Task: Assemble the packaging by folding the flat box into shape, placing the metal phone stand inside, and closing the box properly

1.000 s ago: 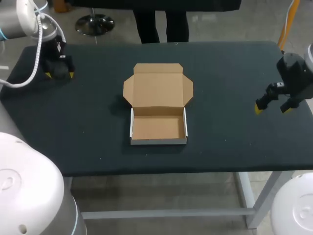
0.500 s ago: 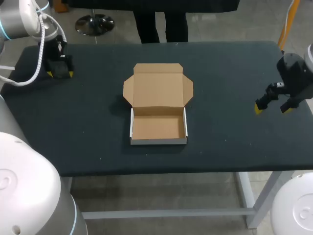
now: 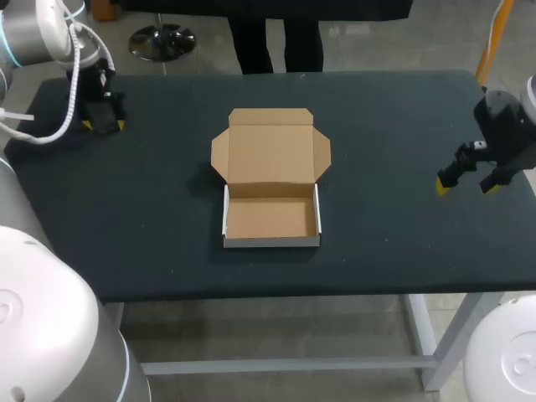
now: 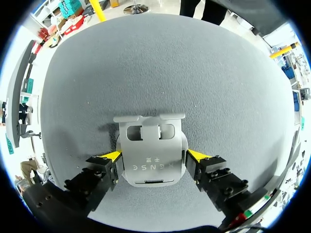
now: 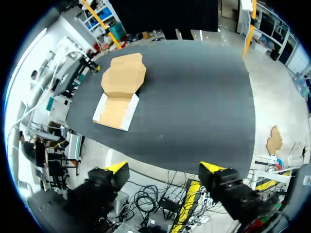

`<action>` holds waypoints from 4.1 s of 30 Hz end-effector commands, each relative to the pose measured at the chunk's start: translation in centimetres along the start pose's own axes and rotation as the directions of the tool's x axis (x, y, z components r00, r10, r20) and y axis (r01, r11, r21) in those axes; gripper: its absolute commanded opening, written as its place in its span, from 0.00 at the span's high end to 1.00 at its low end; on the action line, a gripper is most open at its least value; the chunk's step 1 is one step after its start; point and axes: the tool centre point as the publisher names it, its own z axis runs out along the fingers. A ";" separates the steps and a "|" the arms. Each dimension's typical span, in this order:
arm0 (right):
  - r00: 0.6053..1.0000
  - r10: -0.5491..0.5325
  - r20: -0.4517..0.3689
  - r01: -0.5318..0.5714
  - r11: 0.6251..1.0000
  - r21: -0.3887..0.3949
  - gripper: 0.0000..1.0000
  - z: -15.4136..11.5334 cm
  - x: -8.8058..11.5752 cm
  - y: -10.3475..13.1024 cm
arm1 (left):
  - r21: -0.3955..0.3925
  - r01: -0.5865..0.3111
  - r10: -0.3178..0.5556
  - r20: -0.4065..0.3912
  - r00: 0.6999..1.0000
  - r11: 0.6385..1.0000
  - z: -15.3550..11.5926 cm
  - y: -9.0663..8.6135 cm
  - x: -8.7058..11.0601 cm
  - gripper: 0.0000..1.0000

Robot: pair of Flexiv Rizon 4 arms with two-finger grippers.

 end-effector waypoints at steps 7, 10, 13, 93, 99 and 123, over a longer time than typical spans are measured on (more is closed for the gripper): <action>1.000 0.000 -0.001 0.000 1.000 0.006 0.00 -0.3 0.0 0.0 | -0.029 0.009 -0.009 -0.001 1.000 1.000 0.2 -0.8 -0.4 1.00; 1.000 0.000 -0.001 0.000 1.000 0.006 0.00 -0.3 0.0 0.0 | -0.021 0.010 -0.010 -0.003 1.000 1.000 0.0 -0.5 -0.4 1.00; 1.000 0.000 -0.001 0.000 1.000 0.006 0.00 -0.3 0.0 0.0 | -0.008 0.008 -0.008 -0.002 1.000 1.000 -0.3 0.0 -0.3 1.00; 0.647 -0.758 -0.080 0.742 0.651 -0.162 0.00 5.9 4.5 2.6 | 0.118 -0.041 0.043 -0.016 0.999 0.992 -13.2 19.5 6.8 1.00; 0.647 -0.758 -0.080 0.742 0.651 -0.162 0.00 5.9 4.5 2.6 | 0.105 -0.057 0.059 -0.009 0.998 0.993 -13.3 21.3 7.9 1.00; 0.647 -0.758 -0.080 0.742 0.651 -0.162 0.00 5.9 4.5 2.6 | 0.126 -0.224 0.229 -0.031 0.973 0.966 -15.9 26.4 15.1 1.00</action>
